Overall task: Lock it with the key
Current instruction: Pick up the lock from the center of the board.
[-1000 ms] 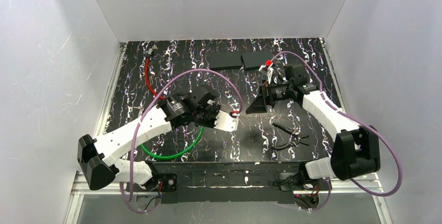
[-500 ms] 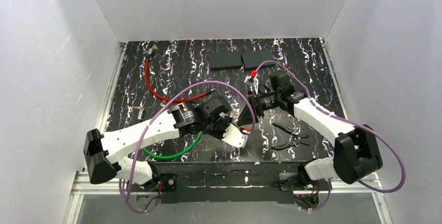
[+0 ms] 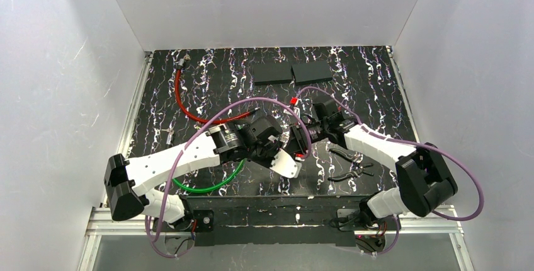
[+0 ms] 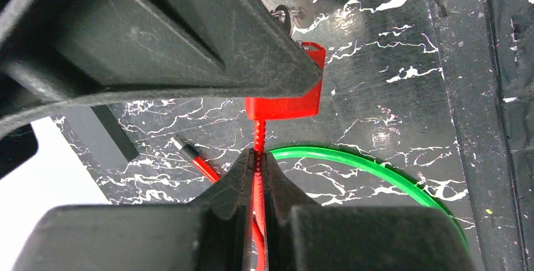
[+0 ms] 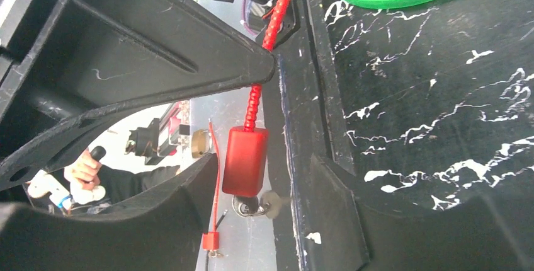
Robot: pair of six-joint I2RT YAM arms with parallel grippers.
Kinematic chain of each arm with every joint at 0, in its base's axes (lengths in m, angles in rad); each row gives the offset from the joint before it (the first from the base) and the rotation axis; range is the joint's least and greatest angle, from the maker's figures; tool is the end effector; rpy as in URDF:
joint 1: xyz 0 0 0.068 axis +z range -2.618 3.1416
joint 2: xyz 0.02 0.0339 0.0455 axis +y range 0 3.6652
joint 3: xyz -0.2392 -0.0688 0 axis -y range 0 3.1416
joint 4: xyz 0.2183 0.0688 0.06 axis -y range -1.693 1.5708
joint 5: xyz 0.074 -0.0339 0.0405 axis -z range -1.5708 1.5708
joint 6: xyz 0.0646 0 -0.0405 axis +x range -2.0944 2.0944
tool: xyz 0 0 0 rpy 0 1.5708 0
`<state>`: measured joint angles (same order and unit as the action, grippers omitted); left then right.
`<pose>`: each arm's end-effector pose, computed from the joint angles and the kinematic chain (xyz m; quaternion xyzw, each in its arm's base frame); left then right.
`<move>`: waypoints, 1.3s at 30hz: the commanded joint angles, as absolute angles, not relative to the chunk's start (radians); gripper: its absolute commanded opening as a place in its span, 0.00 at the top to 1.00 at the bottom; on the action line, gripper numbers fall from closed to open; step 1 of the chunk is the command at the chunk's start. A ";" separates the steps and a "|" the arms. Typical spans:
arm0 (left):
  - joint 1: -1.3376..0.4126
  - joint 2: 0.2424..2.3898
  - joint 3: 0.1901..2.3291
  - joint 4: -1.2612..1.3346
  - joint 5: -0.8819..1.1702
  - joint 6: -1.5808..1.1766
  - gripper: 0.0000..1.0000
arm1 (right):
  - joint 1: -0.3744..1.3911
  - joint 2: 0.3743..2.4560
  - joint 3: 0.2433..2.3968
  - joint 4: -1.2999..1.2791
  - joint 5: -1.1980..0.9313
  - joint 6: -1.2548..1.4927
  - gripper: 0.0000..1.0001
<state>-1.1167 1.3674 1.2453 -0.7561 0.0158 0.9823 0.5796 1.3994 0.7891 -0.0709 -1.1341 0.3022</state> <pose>0.1237 -0.2558 0.2741 0.8170 0.4661 -0.0302 0.3381 0.1948 0.1975 0.2094 -0.3342 0.7221 0.5934 0.1213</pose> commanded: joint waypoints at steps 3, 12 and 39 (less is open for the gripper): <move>-1.129 1.360 1.283 -0.745 0.023 0.998 1.00 | 0.606 1.418 0.797 0.027 -1.192 0.347 0.43; -1.129 1.362 1.289 -0.754 0.014 0.968 1.00 | 0.618 1.405 0.784 0.059 -1.223 0.394 0.66; -0.424 1.249 1.539 -1.153 0.633 0.537 0.02 | 0.479 1.292 1.103 -0.350 -1.168 -0.043 0.99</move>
<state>-0.5302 1.2973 1.5391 -1.0939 0.4474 0.5649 0.4782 1.3297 1.0349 -0.2963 -1.1685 0.0634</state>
